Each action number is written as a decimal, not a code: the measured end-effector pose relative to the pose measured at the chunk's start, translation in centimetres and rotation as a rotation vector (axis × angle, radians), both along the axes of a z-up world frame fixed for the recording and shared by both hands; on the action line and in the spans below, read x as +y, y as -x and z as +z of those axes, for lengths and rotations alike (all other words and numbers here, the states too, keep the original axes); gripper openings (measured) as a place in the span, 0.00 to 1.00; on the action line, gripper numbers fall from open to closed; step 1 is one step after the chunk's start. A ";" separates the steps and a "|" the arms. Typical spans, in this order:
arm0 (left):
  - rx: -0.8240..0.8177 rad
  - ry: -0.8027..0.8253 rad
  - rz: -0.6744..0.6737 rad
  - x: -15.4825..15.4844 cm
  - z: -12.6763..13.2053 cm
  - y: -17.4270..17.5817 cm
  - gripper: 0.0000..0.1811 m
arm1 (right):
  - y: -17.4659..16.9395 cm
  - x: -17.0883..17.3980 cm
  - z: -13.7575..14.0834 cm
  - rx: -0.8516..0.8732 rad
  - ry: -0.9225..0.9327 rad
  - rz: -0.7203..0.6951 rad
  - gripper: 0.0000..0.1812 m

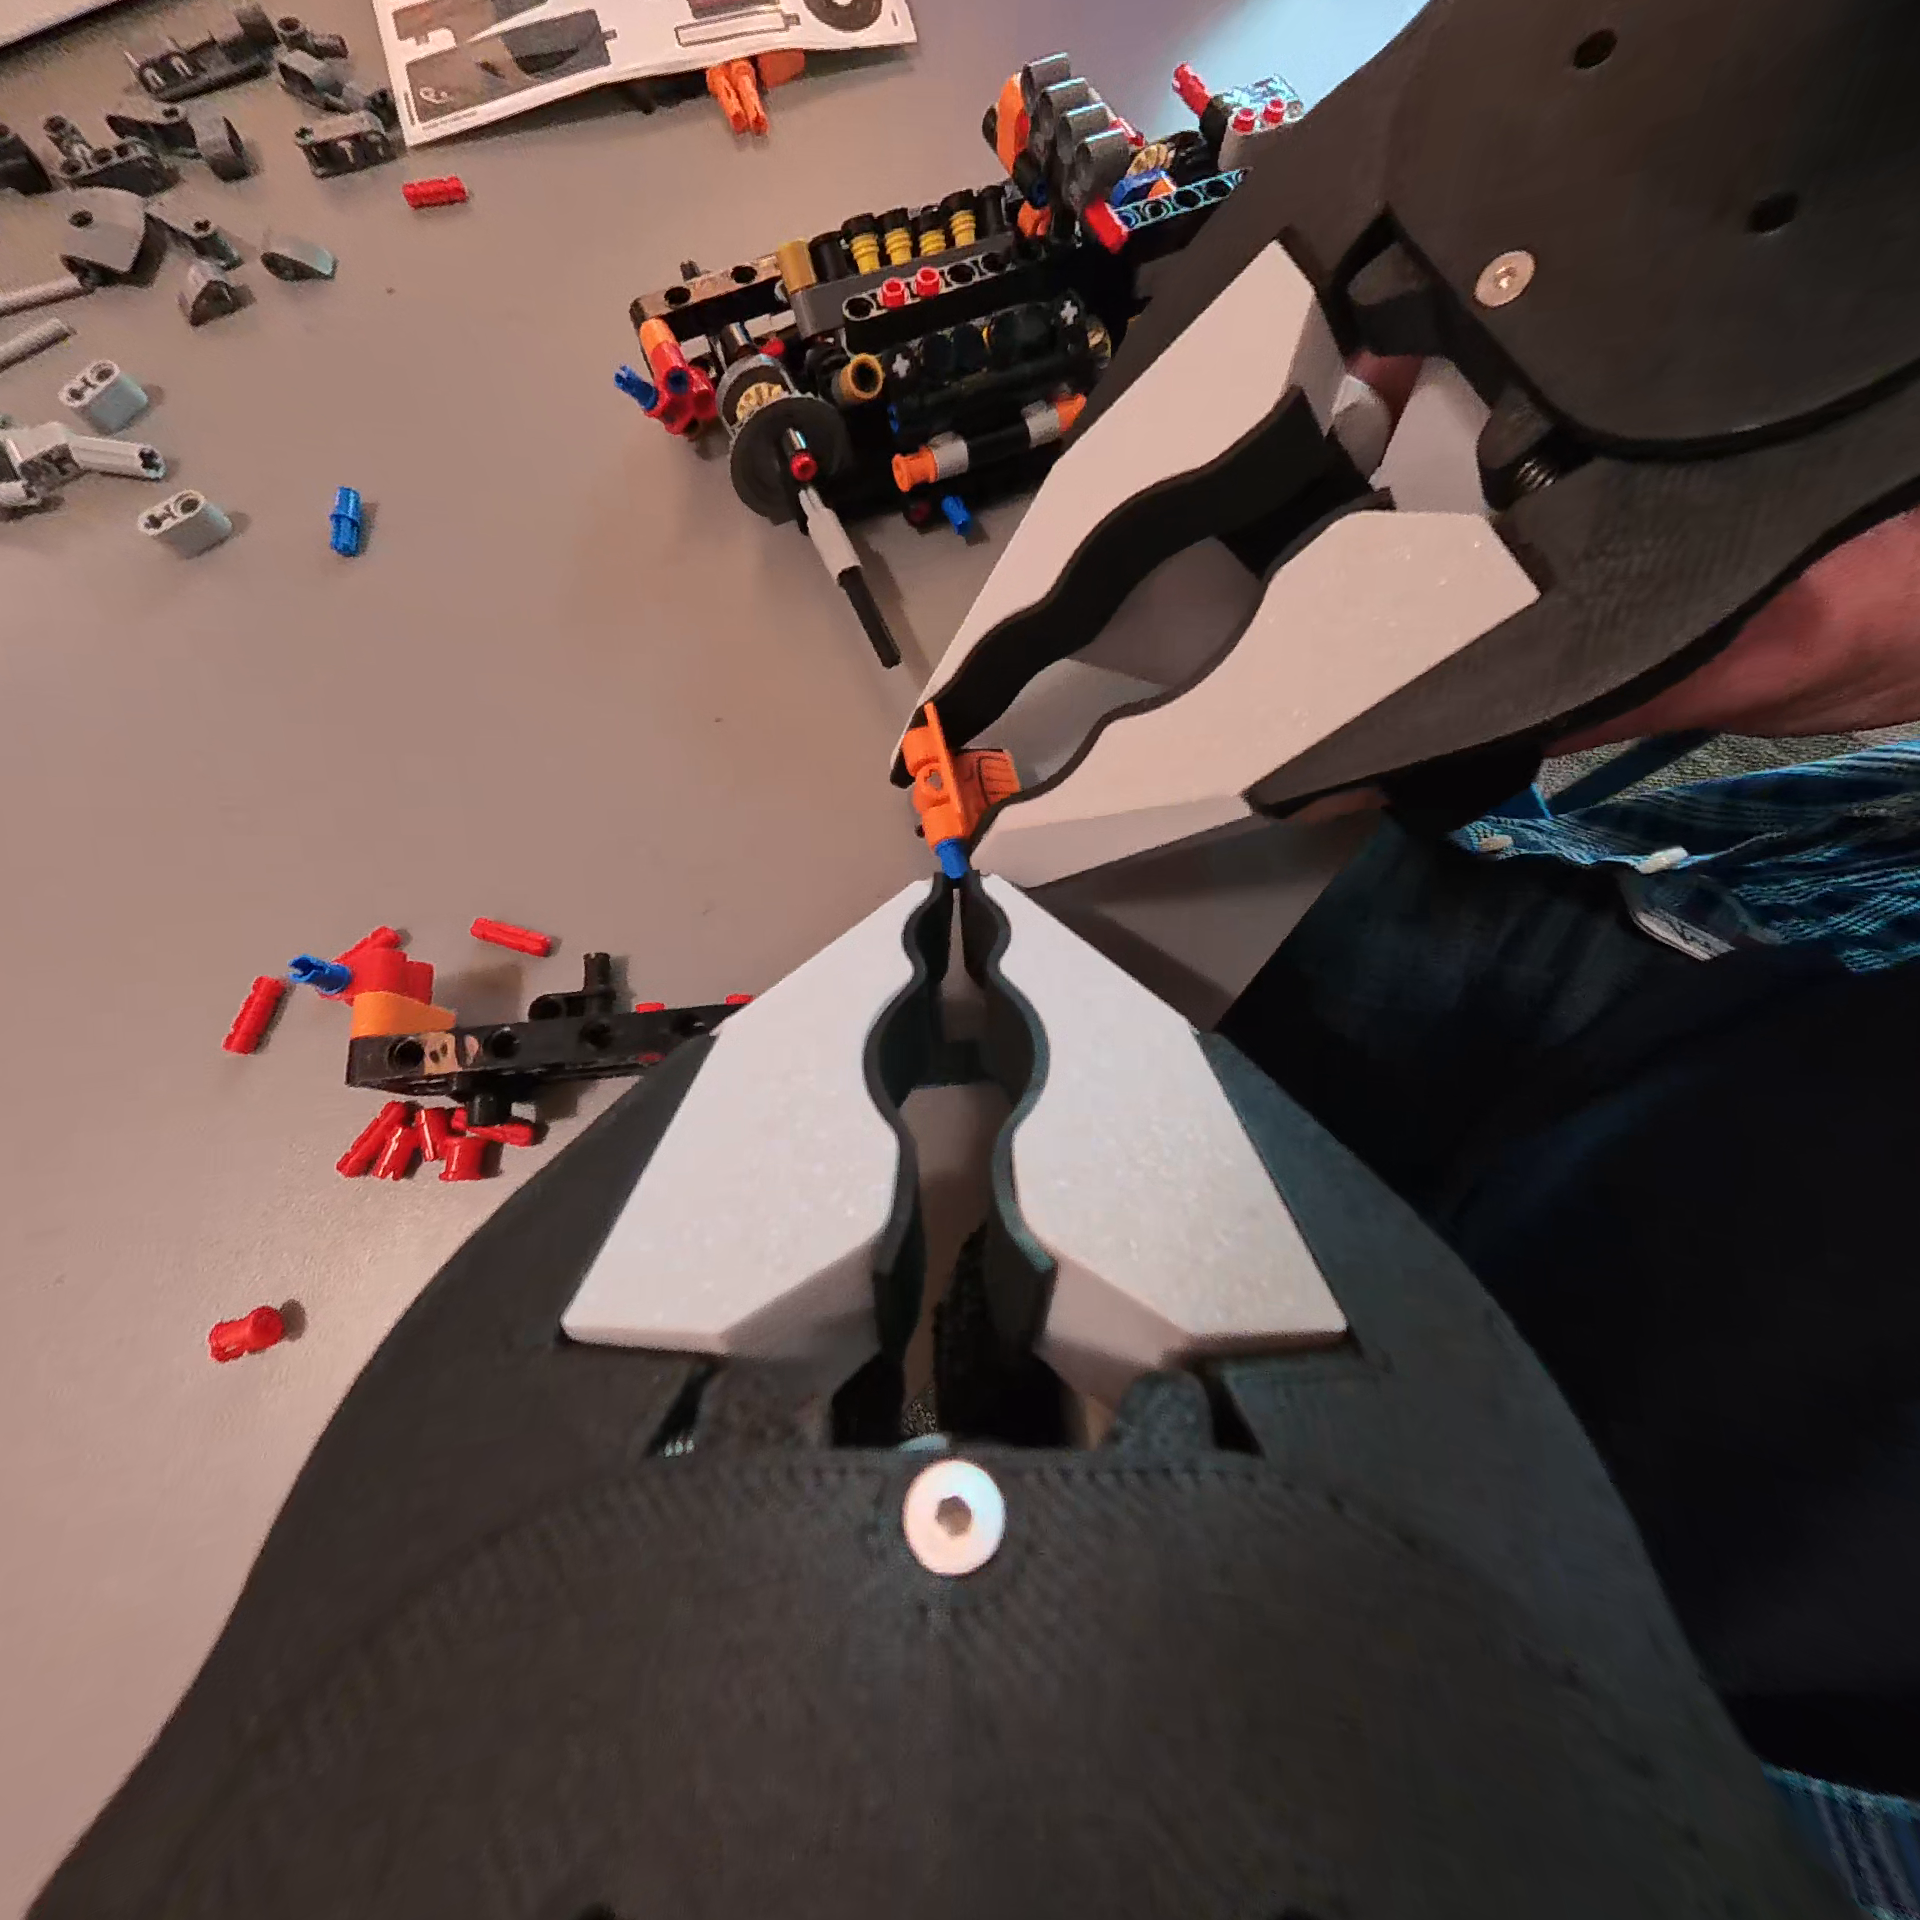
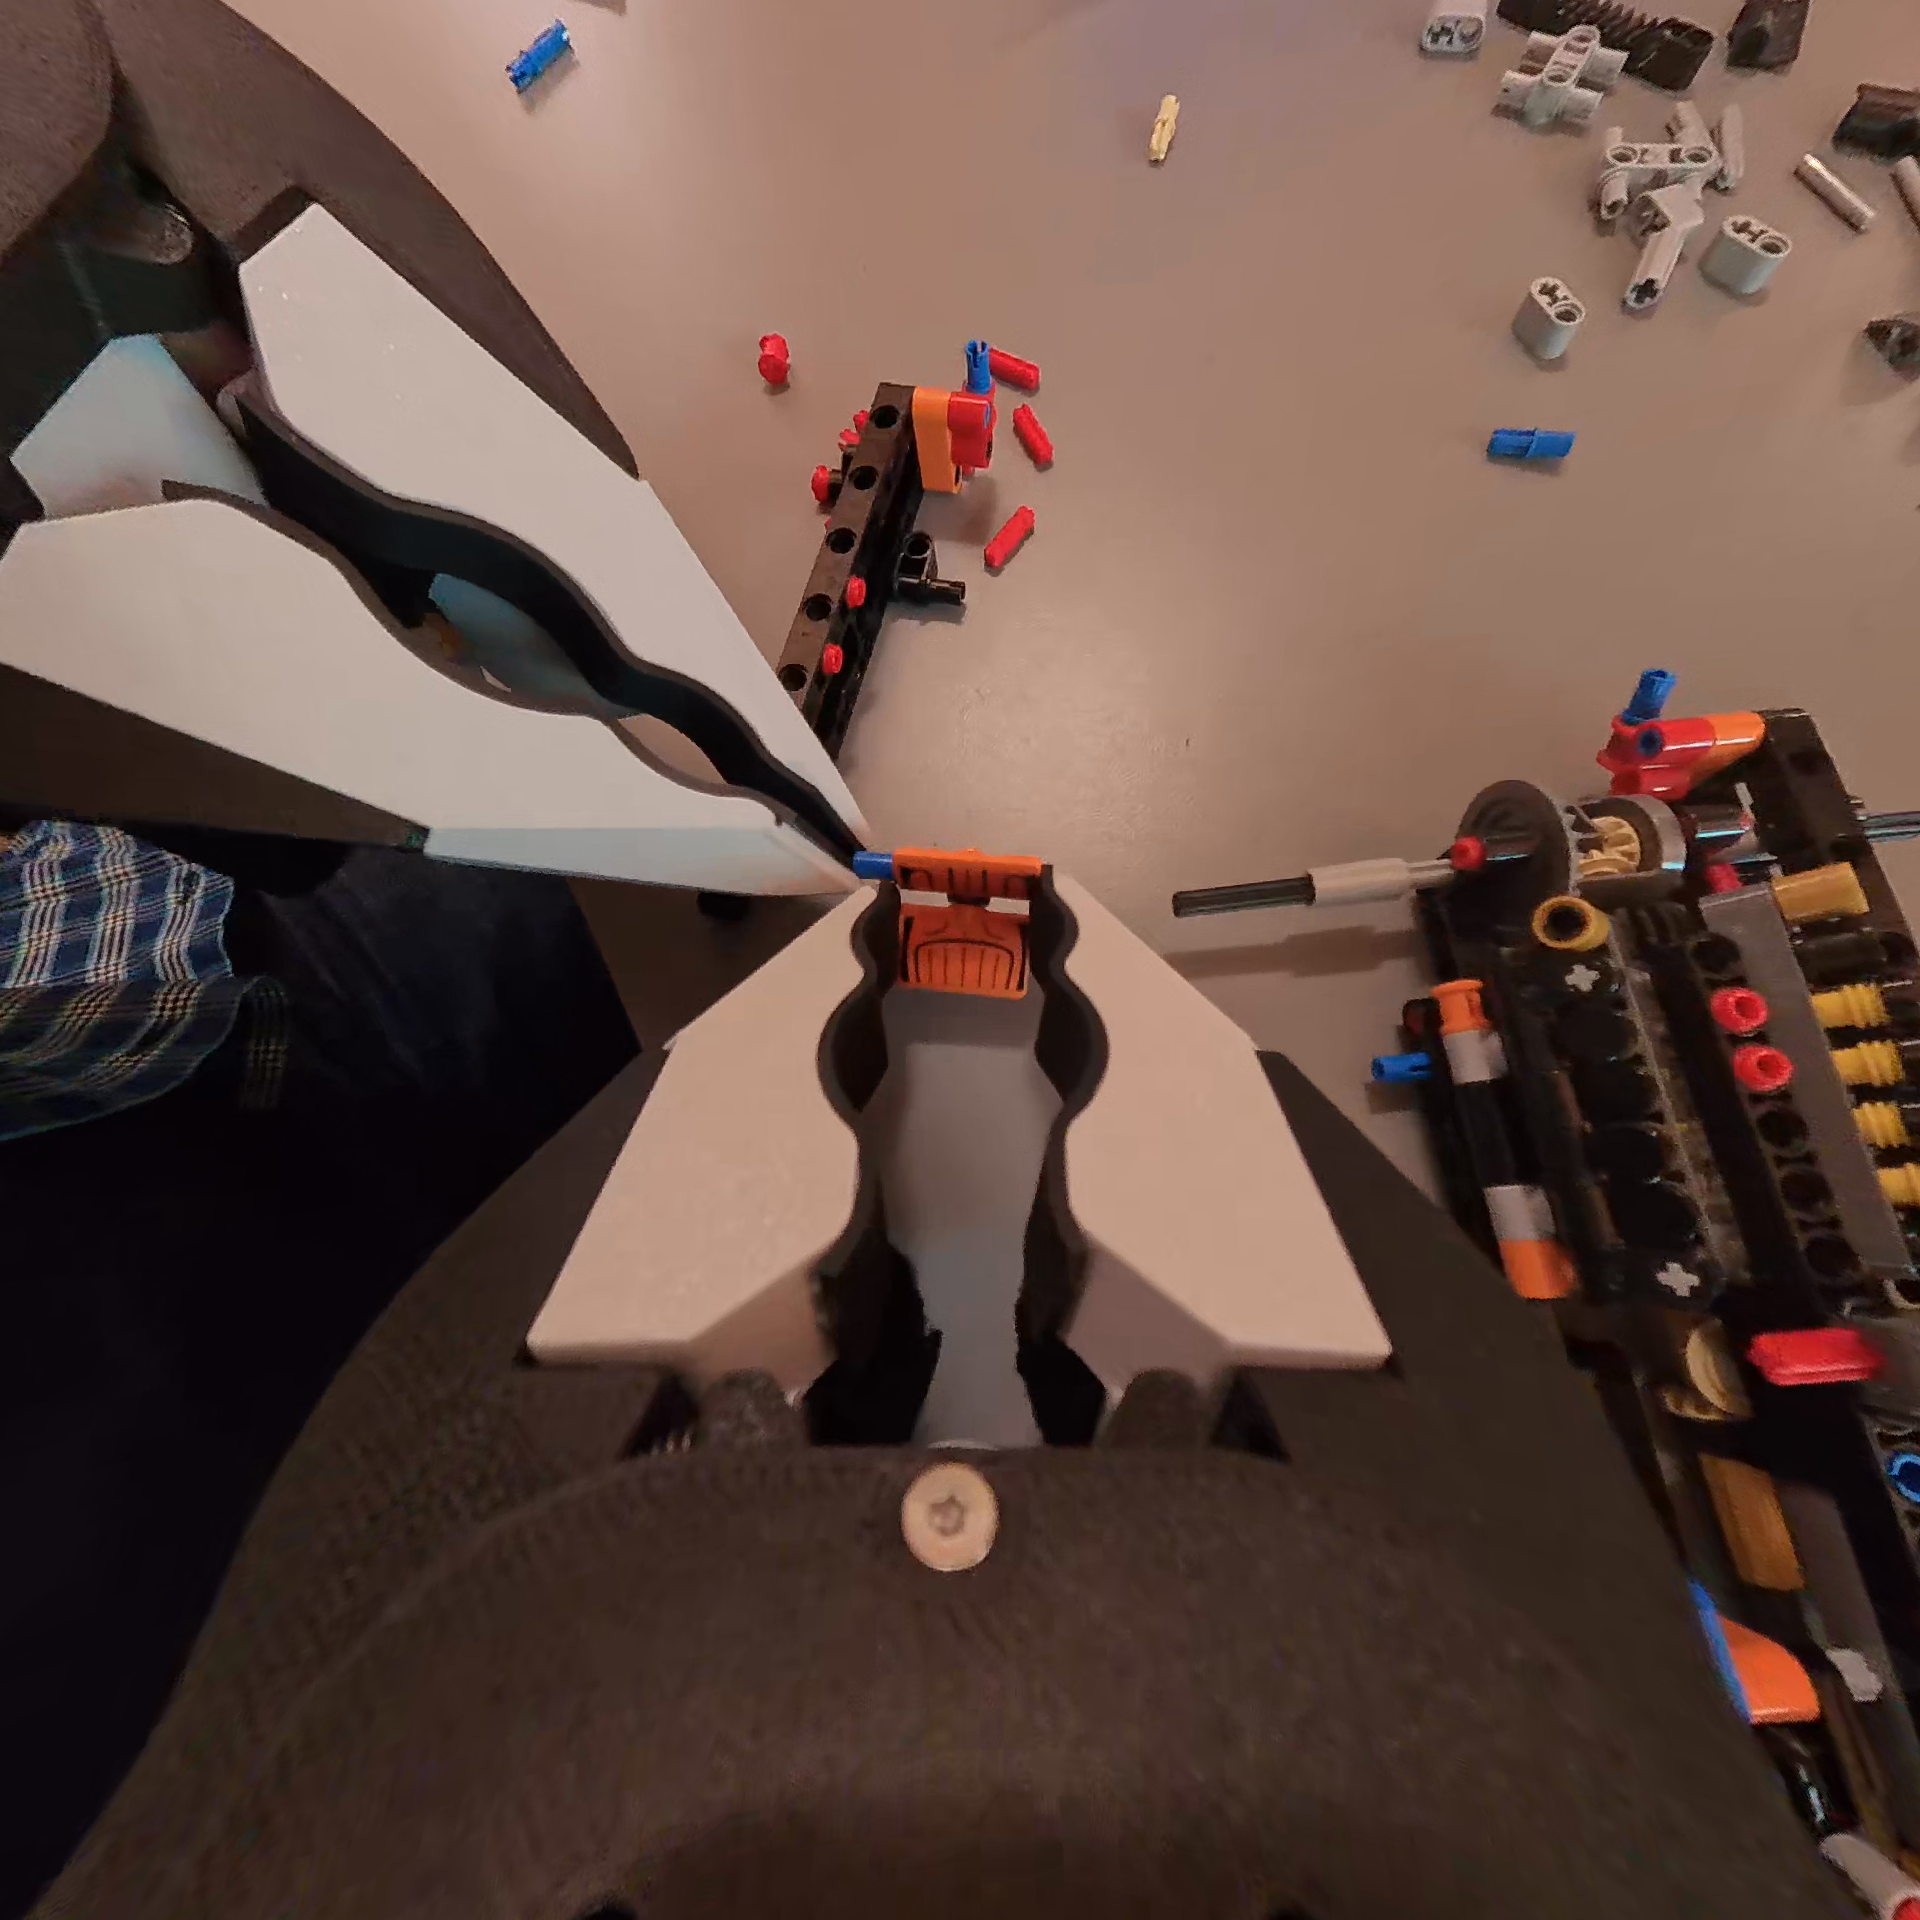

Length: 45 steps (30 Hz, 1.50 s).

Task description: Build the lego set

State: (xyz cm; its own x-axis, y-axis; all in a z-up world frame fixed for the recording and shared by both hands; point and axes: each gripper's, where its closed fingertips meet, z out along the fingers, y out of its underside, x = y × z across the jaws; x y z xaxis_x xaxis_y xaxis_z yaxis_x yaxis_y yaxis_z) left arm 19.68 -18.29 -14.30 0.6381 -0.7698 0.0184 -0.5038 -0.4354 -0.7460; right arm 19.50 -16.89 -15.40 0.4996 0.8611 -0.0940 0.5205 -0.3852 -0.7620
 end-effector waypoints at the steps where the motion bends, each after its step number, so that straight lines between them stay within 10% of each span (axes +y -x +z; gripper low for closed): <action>1: 0.000 -0.005 0.001 0.0 0.0 0.0 0.00 | 0.0 0.0 0.0 0.003 0.003 0.001 0.12; 9: -0.034 -0.070 0.027 0.1 1.9 0.6 0.00 | 0.0 0.4 0.8 0.072 0.020 -0.029 0.13; 18: 0.028 -0.099 0.073 -0.8 0.8 4.2 0.22 | 0.1 0.1 -0.4 0.002 0.055 -0.019 0.13; 45: -0.012 -0.130 0.053 -0.3 -1.0 3.1 0.05 | 1.8 -0.3 -0.5 -0.025 0.068 0.027 0.14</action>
State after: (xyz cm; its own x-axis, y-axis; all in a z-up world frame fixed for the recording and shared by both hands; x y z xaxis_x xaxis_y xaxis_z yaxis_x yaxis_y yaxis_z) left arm 16.55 -18.62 -15.35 0.6785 -0.7311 -0.0713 -0.4732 -0.3607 -0.8037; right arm 17.67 -17.19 -15.92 0.4789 0.8665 -0.1407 0.5498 -0.4210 -0.7214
